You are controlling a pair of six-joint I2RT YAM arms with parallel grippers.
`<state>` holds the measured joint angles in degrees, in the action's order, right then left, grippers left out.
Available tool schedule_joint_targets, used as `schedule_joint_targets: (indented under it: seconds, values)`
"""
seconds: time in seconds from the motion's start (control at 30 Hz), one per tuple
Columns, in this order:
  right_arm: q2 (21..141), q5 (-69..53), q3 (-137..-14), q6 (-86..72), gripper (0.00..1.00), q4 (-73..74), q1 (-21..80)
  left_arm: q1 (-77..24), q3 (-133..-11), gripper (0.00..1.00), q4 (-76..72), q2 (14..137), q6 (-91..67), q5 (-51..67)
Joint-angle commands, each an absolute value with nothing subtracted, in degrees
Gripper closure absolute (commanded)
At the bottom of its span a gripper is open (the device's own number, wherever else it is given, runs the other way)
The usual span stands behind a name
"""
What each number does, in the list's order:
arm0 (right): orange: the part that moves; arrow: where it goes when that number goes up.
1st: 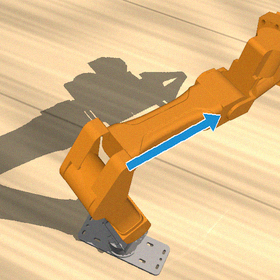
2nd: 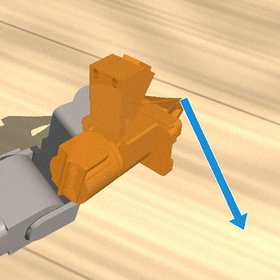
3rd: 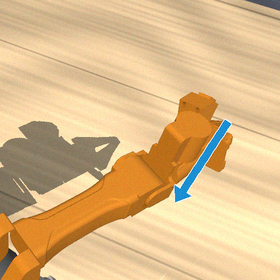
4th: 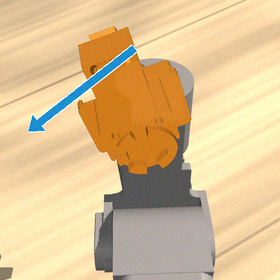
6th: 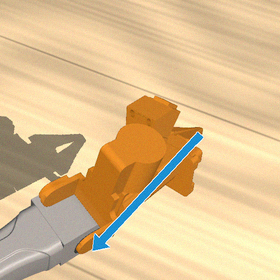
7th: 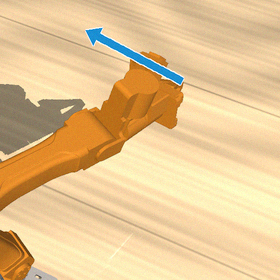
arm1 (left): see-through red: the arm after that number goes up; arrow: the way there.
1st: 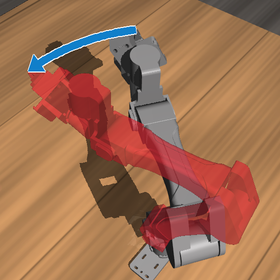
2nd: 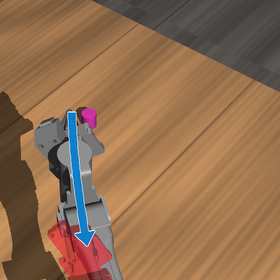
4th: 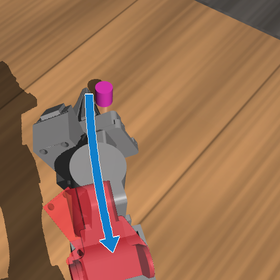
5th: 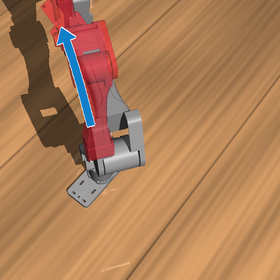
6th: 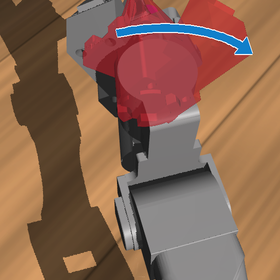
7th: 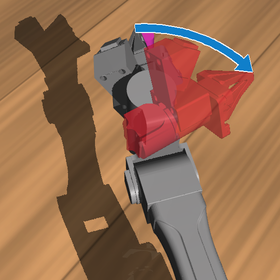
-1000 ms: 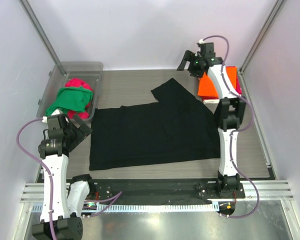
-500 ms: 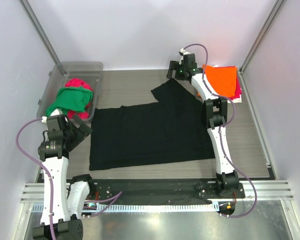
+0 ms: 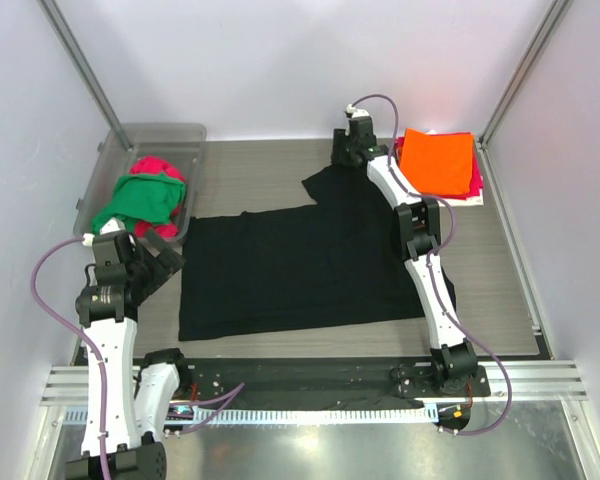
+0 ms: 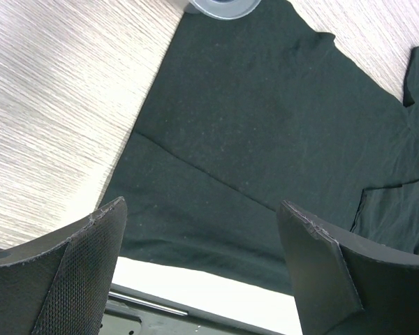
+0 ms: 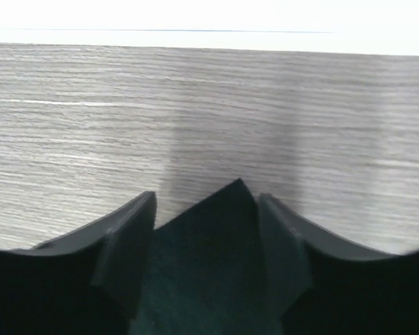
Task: Fold and stack the t-shirts
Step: Fold the tshirt
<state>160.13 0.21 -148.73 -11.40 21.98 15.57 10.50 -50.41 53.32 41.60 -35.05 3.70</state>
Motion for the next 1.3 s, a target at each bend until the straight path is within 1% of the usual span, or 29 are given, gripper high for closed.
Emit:
schedule_joint_targets:
  seconds: [0.0,0.03,0.1,0.13,0.2,0.23,0.27,0.43,0.57,0.6,0.67,0.7,0.83,0.93,1.03,1.27]
  values:
    - [162.1,1.1,-150.2,-11.8,0.41,21.8,16.6,10.3,-50.3,0.12,50.8,40.5,-33.8,3.9]
    - [162.0,1.2,-149.9,-12.1,0.54,21.8,16.6,10.3,-50.2,0.12,50.8,40.4,-33.9,3.9]
    - [161.8,1.9,-149.4,-11.9,0.63,22.3,16.7,10.3,-50.2,0.12,50.8,40.4,-33.9,3.9]
    - [161.4,2.5,-149.1,-11.8,0.73,22.4,16.7,10.3,-50.2,0.12,50.8,40.3,-33.9,3.8]
    - [160.9,4.0,-148.1,-11.0,0.83,22.9,16.6,10.3,-50.3,0.12,50.9,40.3,-33.9,3.8]
    - [160.4,4.3,-147.7,-10.7,0.94,22.9,16.7,10.2,-50.3,0.11,50.8,40.3,-33.9,3.9]
    - [160.2,4.8,-147.0,-10.3,0.99,22.9,16.7,10.2,-50.2,0.12,50.9,40.3,-33.9,3.8]
    - [155.9,6.8,-144.4,-9.2,0.99,23.3,16.7,10.2,-50.2,0.12,50.8,41.0,-34.0,3.5]
    - [147.1,8.9,-137.9,-9.2,0.99,23.3,15.8,10.3,-49.6,0.16,49.1,43.2,-33.4,4.8]
    - [142.8,9.3,-136.6,-9.2,0.99,23.5,15.3,10.2,-50.0,0.16,49.2,44.5,-33.1,6.6]
    - [138.9,9.6,-133.0,-9.2,0.99,23.9,14.9,10.0,-51.7,0.18,49.3,46.5,-33.3,6.9]
    - [134.5,9.9,-131.8,-9.2,0.99,24.4,14.6,9.9,-52.4,0.18,49.3,48.4,-33.7,6.2]
    - [126.2,12.4,-127.1,-8.6,0.99,27.3,14.0,8.0,-57.6,0.18,47.9,55.0,-36.3,5.2]
    - [121.0,14.0,-123.3,-9.3,0.99,29.6,13.1,1.4,-61.8,0.19,47.1,62.0,-38.1,1.3]
    - [115.7,15.5,-116.1,-11.0,0.99,30.2,12.0,-3.0,-65.9,0.21,47.1,68.9,-39.3,-2.0]
    - [106.1,15.6,-105.7,-12.2,0.99,31.5,8.3,-6.7,-74.6,0.22,46.4,80.8,-39.9,-5.4]
